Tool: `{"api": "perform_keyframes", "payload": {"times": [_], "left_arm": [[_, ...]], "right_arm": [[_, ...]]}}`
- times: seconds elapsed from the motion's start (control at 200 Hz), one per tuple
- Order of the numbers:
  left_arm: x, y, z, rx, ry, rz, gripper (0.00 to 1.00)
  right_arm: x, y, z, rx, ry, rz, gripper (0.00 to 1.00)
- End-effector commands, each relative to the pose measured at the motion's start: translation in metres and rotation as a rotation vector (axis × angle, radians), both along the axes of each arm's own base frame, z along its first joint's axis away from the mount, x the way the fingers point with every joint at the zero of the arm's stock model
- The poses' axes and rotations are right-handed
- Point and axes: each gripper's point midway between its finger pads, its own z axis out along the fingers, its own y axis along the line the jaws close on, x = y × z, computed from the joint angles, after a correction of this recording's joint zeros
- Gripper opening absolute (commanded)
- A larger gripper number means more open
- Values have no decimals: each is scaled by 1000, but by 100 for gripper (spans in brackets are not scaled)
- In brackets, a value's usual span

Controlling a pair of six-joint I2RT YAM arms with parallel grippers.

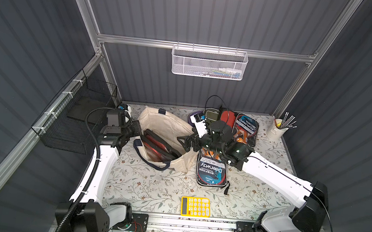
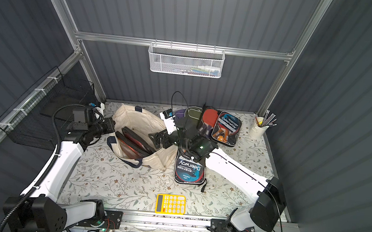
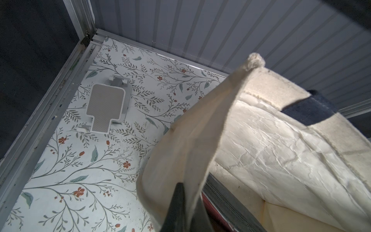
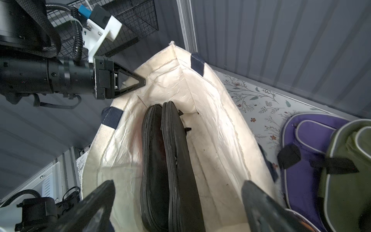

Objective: Remove the ping pong set from the canvas bag
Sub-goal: Pick up the ping pong set from the canvas bag.

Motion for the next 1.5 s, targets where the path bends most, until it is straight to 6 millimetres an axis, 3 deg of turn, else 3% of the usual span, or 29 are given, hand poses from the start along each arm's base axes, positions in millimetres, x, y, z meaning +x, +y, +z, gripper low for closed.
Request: {"api": "perform_keyframes", "payload": {"times": [0.0, 0.46, 1.086, 1.491], "left_arm": [[3, 3, 11, 15, -44, -5, 0], [4, 2, 8, 11, -35, -7, 0], [3, 2, 11, 12, -43, -8, 0], [1, -3, 14, -3, -61, -31, 0]], "right_arm": [[-2, 15, 3, -22, -3, 52, 99], [16, 59, -38, -78, 74, 110, 99], [35, 82, -84, -168, 138, 120, 99], [62, 86, -116, -330, 101, 27, 95]]}}
